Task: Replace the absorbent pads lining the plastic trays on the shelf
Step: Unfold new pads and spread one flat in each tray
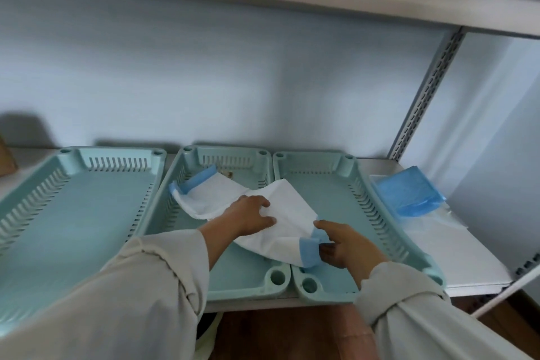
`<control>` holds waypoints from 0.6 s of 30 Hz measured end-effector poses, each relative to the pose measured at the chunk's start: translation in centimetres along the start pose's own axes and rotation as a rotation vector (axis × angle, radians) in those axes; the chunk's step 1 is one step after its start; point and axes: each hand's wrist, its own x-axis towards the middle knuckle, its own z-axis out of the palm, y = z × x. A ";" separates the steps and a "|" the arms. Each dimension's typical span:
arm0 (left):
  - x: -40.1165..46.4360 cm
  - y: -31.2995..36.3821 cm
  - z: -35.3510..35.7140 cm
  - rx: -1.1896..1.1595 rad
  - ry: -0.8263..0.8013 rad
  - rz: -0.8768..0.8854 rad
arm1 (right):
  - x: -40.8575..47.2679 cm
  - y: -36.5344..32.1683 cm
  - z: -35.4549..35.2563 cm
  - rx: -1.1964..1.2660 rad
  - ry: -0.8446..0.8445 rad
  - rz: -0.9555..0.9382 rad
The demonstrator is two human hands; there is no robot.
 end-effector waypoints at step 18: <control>-1.7 1.7 -6.3 -0.590 0.281 -0.067 | -7.4 -1.3 6.0 -0.771 -0.102 -1.187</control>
